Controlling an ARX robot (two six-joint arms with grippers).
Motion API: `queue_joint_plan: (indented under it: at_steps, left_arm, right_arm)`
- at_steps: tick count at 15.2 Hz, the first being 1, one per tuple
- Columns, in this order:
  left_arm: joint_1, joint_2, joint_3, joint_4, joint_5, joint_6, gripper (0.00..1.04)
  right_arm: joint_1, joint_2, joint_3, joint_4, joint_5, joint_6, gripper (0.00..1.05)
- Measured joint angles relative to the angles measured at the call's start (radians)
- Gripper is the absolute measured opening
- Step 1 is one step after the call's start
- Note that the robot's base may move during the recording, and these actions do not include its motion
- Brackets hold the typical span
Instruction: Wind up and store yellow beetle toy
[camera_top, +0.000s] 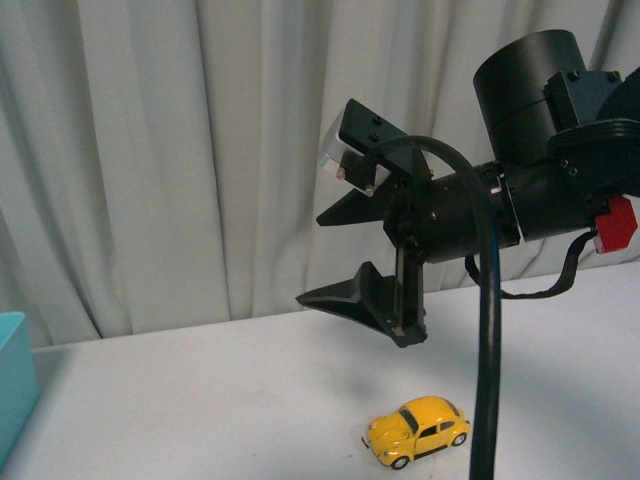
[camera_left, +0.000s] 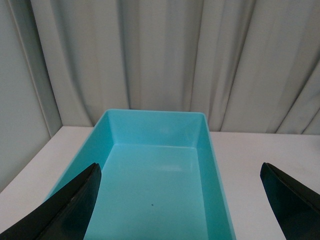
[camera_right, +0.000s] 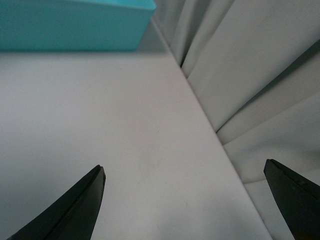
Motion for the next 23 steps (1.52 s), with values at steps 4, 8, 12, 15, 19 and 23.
queue_joint_plan:
  at_steps: [4, 8, 12, 15, 19, 23]
  left_arm:
    - [0.000, 0.000, 0.000, 0.000, 0.000, 0.000, 0.98]
    - [0.000, 0.000, 0.000, 0.000, 0.000, 0.000, 0.98]
    - [0.000, 0.000, 0.000, 0.000, 0.000, 0.000, 0.98]
    - [0.000, 0.000, 0.000, 0.000, 0.000, 0.000, 0.98]
    - [0.000, 0.000, 0.000, 0.000, 0.000, 0.000, 0.98]
    - [0.000, 0.000, 0.000, 0.000, 0.000, 0.000, 0.98]
  right_arm:
    - [-0.069, 0.102, 0.185, -0.496, -0.050, -0.448, 0.98]
    - [-0.108, 0.183, 0.214, -0.763, 0.019, -0.772, 0.98]
    - [-0.141, 0.278, 0.195, -0.695, 0.157, -0.813, 0.98]
    - [-0.153, 0.327, 0.194, -0.653, 0.158, -0.815, 0.98]
    - [-0.148, 0.411, 0.213, -0.606, 0.138, -0.816, 0.98]
    - [-0.124, 0.417, 0.293, -0.650, 0.146, -0.817, 0.98]
